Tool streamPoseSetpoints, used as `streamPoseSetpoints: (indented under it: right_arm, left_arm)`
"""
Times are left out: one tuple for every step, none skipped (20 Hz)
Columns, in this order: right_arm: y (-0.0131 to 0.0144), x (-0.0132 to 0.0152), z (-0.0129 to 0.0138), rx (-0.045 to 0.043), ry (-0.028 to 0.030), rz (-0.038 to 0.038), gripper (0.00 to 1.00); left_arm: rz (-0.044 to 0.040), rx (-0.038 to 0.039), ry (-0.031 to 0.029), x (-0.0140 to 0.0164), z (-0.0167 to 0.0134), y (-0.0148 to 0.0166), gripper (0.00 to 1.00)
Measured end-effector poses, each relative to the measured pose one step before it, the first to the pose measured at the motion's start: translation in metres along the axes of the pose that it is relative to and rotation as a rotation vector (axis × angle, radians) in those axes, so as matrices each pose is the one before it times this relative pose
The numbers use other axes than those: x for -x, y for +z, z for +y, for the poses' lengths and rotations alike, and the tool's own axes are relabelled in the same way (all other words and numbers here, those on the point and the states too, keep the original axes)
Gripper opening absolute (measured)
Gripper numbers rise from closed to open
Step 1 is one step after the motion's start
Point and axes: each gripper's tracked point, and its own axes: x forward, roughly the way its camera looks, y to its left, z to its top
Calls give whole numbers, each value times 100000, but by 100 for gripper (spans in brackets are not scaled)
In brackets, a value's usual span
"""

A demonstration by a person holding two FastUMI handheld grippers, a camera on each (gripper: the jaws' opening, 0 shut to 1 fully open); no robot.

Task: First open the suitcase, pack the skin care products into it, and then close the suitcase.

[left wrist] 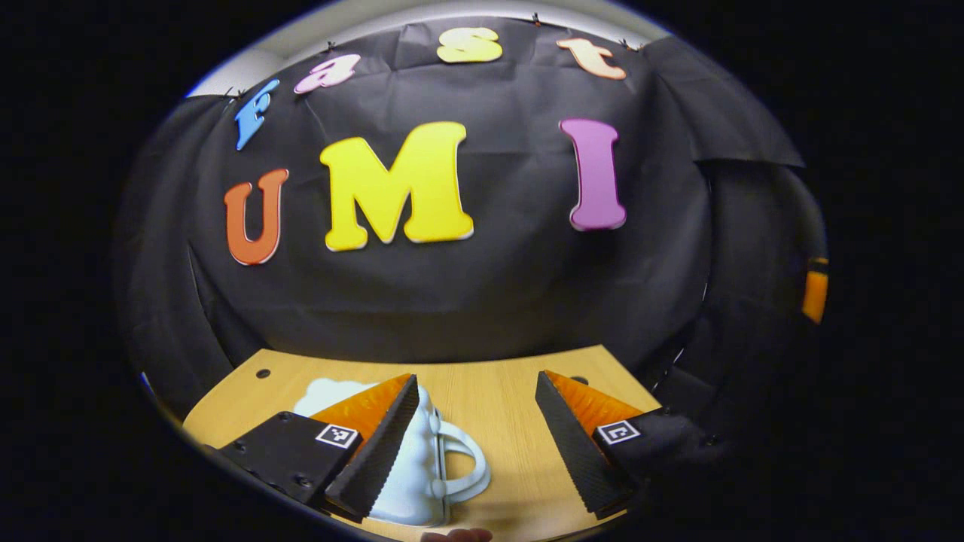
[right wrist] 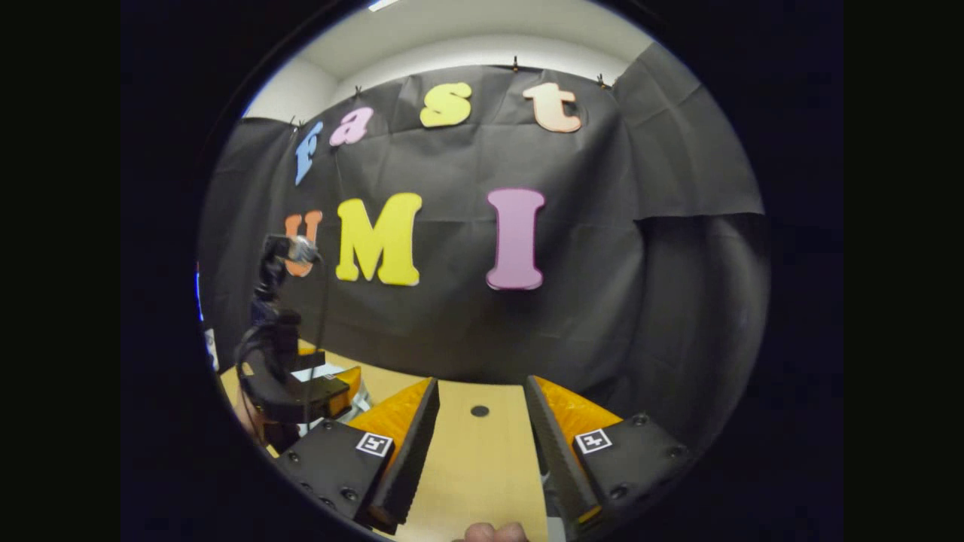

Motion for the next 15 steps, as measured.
streamPoseSetpoints:
  right_arm:
    - [1058,-278,1010,-908,1333,-3190,70]
    - [1066,-352,893,-405,813,-3001,70]
    - [922,-6,1064,-622,1287,-2662,70]
    - [810,-131,1123,-718,895,-1946,70]
    - [535,65,783,-349,305,-1927,68]
    - [439,22,618,-307,-696,-1437,70]
    - [281,145,725,-522,-493,-1185,70]
    - [133,295,619,-488,-307,-645,70]
    - [-60,301,627,-462,-279,-533,70]
    - [-194,262,614,220,-74,-6,70]
    - [-438,198,271,658,-468,-38,70]
    - [-251,207,374,891,-46,215,70]
    - [-168,271,525,676,474,99,71]
    - [-96,49,269,595,-91,385,70]
    - [-129,64,183,90,172,218,71]
  left_arm:
    - [-3889,324,1062,1099,841,1980,98]
    - [-3656,1164,870,1257,837,2179,99]
    - [-2820,1345,814,1415,511,1501,99]
    - [-2108,1298,1597,1414,892,1425,99]
    - [-1522,1520,1394,919,770,842,99]
    - [-506,1477,613,737,607,435,98]
    - [-637,905,878,715,491,437,98]
    - [-210,458,550,583,465,161,98]
    - [-550,929,103,481,328,224,98]
    - [-927,773,213,357,490,206,99]
    - [-515,519,607,305,432,21,99]
    - [-197,137,421,279,451,-39,98]
    - [260,-184,810,192,355,-90,98]
    - [305,107,488,-68,106,-97,98]
    - [-100,521,-154,74,24,93,98]
